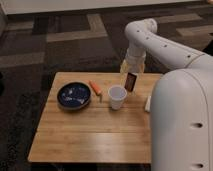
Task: Place the eraser in the ceramic cup
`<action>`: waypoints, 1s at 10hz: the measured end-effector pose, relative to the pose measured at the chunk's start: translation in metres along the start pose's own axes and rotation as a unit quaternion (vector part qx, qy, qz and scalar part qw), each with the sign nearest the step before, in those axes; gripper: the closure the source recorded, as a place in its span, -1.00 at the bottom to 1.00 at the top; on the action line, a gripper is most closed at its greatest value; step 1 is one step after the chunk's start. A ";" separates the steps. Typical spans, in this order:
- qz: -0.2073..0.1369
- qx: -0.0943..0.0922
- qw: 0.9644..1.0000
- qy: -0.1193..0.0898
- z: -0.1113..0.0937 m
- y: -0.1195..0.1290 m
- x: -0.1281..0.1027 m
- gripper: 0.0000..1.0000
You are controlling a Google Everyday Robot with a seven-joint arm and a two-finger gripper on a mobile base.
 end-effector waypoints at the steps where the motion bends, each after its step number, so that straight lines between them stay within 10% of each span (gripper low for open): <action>1: -0.049 -0.009 0.999 0.006 -0.002 0.005 0.001 -0.30; 2: -0.094 -0.018 0.995 0.014 -0.004 0.010 0.004 -0.30; 6: -0.276 -0.051 0.957 0.080 -0.013 0.033 0.031 -0.30; 10: -0.290 -0.055 0.952 0.086 -0.014 0.033 0.034 -0.30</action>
